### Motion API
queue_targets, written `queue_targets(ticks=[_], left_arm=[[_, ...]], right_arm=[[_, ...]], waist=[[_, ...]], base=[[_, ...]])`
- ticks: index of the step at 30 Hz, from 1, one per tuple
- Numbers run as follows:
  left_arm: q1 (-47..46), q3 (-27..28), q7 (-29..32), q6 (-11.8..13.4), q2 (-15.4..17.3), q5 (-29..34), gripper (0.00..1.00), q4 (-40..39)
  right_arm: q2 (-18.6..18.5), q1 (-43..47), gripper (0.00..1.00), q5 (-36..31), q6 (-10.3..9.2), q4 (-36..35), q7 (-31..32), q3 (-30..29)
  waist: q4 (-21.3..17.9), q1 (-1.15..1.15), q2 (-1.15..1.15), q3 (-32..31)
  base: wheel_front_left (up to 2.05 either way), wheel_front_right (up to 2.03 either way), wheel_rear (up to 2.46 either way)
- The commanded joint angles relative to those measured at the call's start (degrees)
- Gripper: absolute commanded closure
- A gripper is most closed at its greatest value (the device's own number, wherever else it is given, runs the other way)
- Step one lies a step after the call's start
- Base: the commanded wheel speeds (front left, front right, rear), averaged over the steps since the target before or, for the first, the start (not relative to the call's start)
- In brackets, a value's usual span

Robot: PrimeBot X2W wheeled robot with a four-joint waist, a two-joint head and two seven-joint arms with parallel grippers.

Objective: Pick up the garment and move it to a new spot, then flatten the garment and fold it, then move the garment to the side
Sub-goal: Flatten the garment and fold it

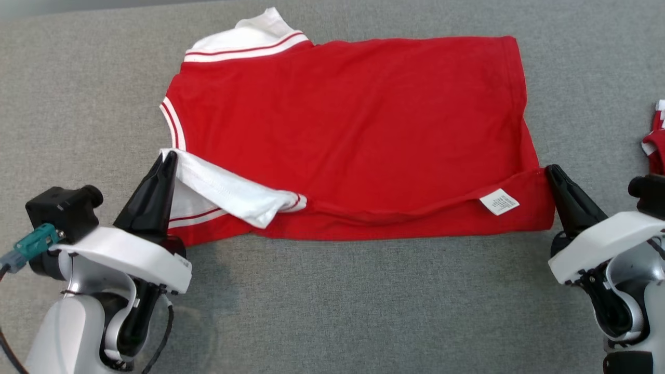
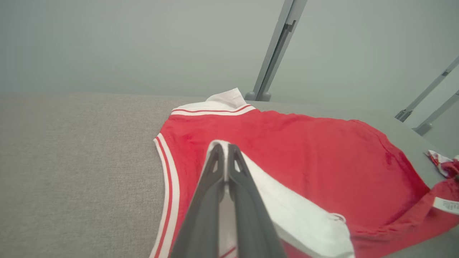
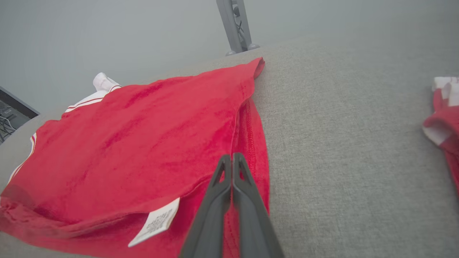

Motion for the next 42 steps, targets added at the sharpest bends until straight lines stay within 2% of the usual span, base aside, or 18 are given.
queue_targets(ticks=[1,11,12,13,14,15,16,22,26,35,42], left_arm=[[-2.6,0.0,-0.7,-0.6,0.0,-0.4,1.0,2.3],[-8.9,-0.2,-2.7,-3.1,-0.8,-2.1,1.0,15.7],[-9.2,-0.4,-2.9,-3.4,-0.8,-2.1,0.69,16.6],[-9.3,-0.6,-3.1,-3.6,-0.7,-2.0,0.24,17.4],[-9.5,-0.4,-3.8,-3.7,-0.8,-2.1,0.0,17.9],[-9.5,-0.3,-4.5,-3.8,-1.0,-2.2,0.0,18.3],[-9.2,-0.2,-5.3,-3.8,-1.2,-2.2,0.0,18.6],[-6.9,1.7,-15.5,-1.7,-2.8,0.1,0.0,17.1],[-5.8,2.8,-21.4,0.0,-2.8,2.7,0.0,15.6],[-3.5,4.2,-24.5,1.1,-1.8,8.5,0.0,15.3],[0.3,6.3,-24.7,-0.5,-3.7,11.8,0.0,15.7]], right_arm=[[-0.7,-2.1,1.0,0.1,-0.02,1.4,-1.2,0.4],[-2.1,-9.3,1.0,2.2,-0.02,10.8,-6.9,5.2],[-2.3,-9.7,1.0,2.4,-0.02,11.3,-7.8,5.8],[-2.4,-10.0,0.94,2.5,-0.02,12.0,-8.5,6.3],[-2.6,-9.9,0.68,2.6,-0.02,12.4,-9.4,6.8],[-2.7,-9.9,0.23,2.8,-0.02,12.6,-10.4,7.1],[-2.9,-9.6,0.0,2.8,-0.02,12.9,-11.5,7.3],[-3.4,-6.8,0.0,-0.8,-0.02,11.9,-20.3,6.2],[-3.1,-5.3,0.0,-6.3,-0.02,10.3,-25.9,4.3],[-1.0,-0.6,0.0,-14.7,-0.02,6.1,-29.5,3.1],[0.4,3.6,0.0,-15.7,-0.02,6.7,-30.1,2.4]], waist=[[-0.2,0.0,0.0,2.1],[-1.1,0.0,0.0,5.0],[-1.1,0.0,0.0,5.1],[-1.1,0.0,0.0,5.1],[-1.1,0.0,0.0,5.0],[-1.1,0.0,0.0,4.9],[-1.1,0.0,0.0,4.6],[-1.1,0.0,0.0,2.0],[-1.4,0.0,0.0,0.0],[-2.2,0.0,0.0,-3.5],[-2.6,0.0,0.0,-5.8]], base=[[0.0,0.0,0.0],[0.0,0.0,0.0],[0.0,0.0,0.0],[0.0,0.0,0.0],[0.0,0.0,0.0],[0.0,0.0,0.0],[0.0,0.0,0.0],[0.0,0.0,0.0],[0.0,0.0,0.0],[0.0,0.0,0.0],[0.0,0.0,0.0]])
